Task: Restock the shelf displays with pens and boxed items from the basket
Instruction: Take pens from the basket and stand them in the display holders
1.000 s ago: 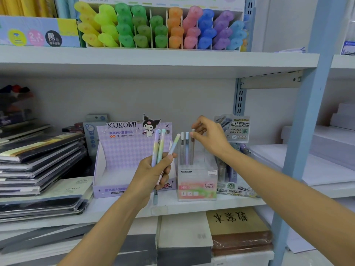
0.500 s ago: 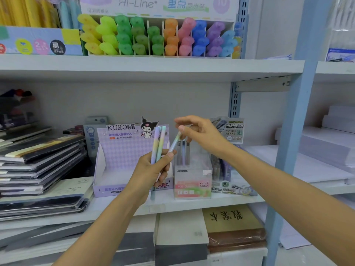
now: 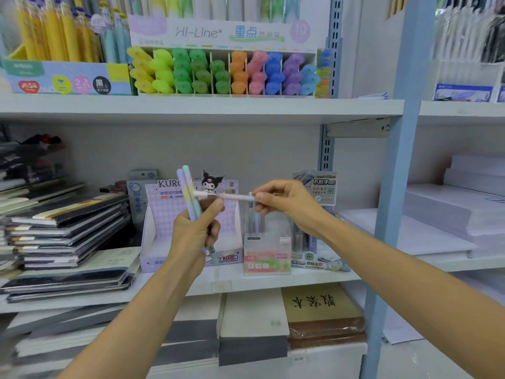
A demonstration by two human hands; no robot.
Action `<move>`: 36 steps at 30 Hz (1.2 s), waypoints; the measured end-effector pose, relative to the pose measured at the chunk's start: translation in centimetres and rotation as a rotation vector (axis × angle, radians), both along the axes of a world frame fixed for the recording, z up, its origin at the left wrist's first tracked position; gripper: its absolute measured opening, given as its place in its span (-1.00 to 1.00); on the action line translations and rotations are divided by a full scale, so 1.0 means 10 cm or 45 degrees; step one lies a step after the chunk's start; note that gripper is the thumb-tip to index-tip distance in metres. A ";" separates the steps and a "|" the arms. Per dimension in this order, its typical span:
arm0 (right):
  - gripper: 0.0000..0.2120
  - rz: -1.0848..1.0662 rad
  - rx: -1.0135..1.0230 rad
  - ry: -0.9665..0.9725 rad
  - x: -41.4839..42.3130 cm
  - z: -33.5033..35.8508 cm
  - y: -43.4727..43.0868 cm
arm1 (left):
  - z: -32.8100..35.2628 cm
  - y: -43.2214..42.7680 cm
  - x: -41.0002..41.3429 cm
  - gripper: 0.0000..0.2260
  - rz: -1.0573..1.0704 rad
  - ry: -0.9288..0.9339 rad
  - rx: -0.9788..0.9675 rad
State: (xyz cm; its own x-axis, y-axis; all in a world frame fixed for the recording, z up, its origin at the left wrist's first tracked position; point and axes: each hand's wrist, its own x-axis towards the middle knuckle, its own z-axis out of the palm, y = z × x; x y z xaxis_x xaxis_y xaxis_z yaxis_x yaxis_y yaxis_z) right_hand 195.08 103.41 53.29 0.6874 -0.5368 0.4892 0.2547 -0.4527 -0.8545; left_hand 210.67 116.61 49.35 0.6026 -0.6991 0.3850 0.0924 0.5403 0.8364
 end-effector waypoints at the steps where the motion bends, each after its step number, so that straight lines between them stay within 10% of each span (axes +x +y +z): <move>1: -0.86 0.038 -0.006 0.042 0.00 -0.01 0.04 | 0.02 0.01 -0.02 -0.73 0.024 0.022 -0.030; 8: -0.91 0.234 -0.133 0.288 -0.06 -0.01 0.25 | 0.09 0.10 -0.17 -0.83 0.032 0.001 -0.090; 16: -0.78 -0.012 -0.279 0.056 -0.05 0.19 0.46 | 0.08 0.16 -0.34 -0.85 -0.015 -0.415 0.183; 25: -0.87 -0.512 -0.168 -0.309 -0.23 0.33 0.10 | 0.12 0.13 -0.25 -0.86 -0.138 -0.182 0.405; 36: -0.88 -0.816 -0.422 0.053 0.01 -0.07 -0.31 | -0.02 0.03 -0.15 -0.80 -0.303 -0.236 0.308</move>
